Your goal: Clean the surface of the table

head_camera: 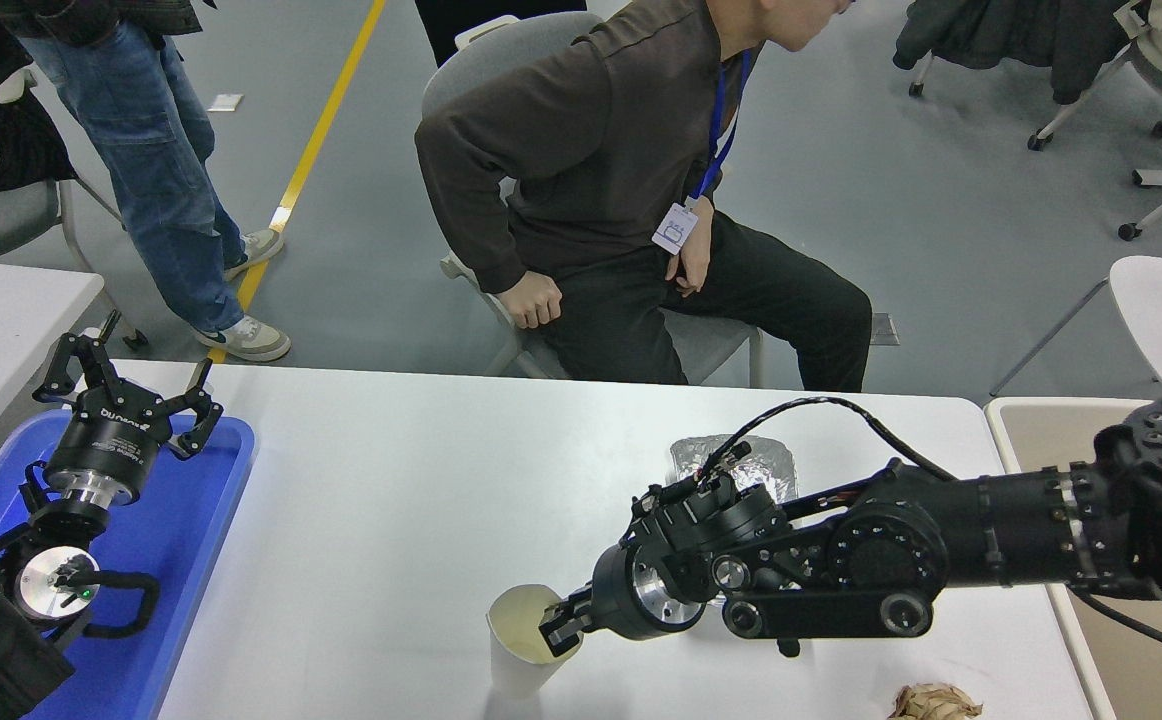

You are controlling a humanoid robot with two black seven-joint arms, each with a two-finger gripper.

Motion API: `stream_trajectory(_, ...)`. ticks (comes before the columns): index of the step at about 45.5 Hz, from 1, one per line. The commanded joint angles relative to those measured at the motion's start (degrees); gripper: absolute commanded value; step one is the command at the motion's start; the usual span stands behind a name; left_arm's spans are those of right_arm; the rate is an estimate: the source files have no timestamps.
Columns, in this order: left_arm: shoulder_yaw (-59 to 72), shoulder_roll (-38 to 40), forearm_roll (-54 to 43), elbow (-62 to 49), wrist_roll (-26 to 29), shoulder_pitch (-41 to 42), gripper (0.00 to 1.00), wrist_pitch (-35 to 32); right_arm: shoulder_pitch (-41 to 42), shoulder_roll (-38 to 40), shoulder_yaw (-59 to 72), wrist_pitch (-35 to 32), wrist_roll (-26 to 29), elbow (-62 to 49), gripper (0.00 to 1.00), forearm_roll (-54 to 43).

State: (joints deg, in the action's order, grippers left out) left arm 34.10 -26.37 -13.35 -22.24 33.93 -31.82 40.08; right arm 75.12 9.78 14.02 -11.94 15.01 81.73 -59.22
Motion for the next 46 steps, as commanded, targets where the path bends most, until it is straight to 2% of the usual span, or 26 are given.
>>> stream_trajectory(1, 0.0, 0.0, -0.01, 0.0, 0.0, 0.0, 1.0, 0.0, 7.83, 7.44, -2.59, -0.62, -0.51, 6.68, 0.0, 4.9)
stream_trajectory(9, 0.0, 0.0, -0.01, 0.0, 0.0, 0.0, 1.0, 0.0, 13.73, 14.12, -4.17, -3.35, -1.57, 11.61, 0.0, 7.98)
stream_trajectory(19, 0.0, 0.0, -0.01, 0.0, 0.0, 0.0, 1.0, 0.0, 14.79, 19.13, -9.88, -8.01, -2.45, 12.49, 0.0, 10.26)
stream_trajectory(46, 0.0, 0.0, -0.01, 0.0, 0.0, 0.0, 1.0, 0.0, 16.02, 31.0, -10.77, -8.71, -2.71, 13.99, 0.0, 10.09)
